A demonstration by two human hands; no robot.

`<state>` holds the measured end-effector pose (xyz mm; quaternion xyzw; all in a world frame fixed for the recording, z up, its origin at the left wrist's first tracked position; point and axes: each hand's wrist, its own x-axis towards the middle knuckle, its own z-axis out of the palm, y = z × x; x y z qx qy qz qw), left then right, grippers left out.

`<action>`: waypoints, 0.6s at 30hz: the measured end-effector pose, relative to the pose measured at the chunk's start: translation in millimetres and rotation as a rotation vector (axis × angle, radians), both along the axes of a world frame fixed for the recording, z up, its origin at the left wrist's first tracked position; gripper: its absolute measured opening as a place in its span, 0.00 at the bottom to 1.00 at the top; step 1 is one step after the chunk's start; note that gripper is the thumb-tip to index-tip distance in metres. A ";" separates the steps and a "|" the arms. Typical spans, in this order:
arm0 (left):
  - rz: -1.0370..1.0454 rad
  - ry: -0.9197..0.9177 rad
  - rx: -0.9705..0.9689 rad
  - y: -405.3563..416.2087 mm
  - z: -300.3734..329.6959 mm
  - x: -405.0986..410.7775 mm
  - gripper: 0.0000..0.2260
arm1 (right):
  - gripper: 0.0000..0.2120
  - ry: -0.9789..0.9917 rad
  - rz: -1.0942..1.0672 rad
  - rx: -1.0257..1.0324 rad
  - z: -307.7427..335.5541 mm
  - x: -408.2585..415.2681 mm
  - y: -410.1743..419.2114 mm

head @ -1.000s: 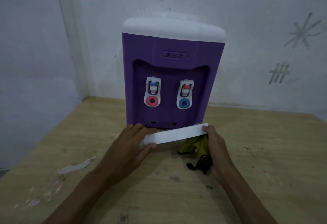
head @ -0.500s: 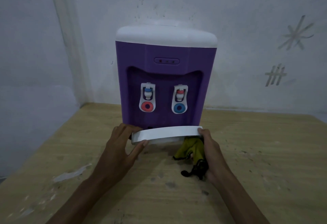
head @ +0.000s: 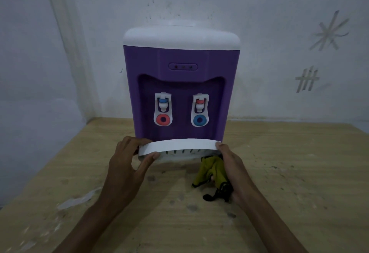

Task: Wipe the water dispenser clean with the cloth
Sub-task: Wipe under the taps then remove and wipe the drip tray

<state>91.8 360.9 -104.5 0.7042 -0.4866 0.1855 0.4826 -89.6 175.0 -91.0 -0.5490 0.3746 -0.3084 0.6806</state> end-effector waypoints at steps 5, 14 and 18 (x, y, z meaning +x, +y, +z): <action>-0.006 -0.109 0.101 3.4 -0.8 9.9 0.18 | 0.10 0.091 0.006 -0.288 -4.4 -3.2 -5.2; 0.069 -0.350 0.238 -1.2 -8.5 20.0 0.18 | 0.22 0.323 -0.009 -0.694 -28.8 0.2 -6.6; 0.159 -0.383 0.289 -6.9 -10.7 21.3 0.19 | 0.25 0.410 -0.077 -0.777 -32.6 5.3 -1.1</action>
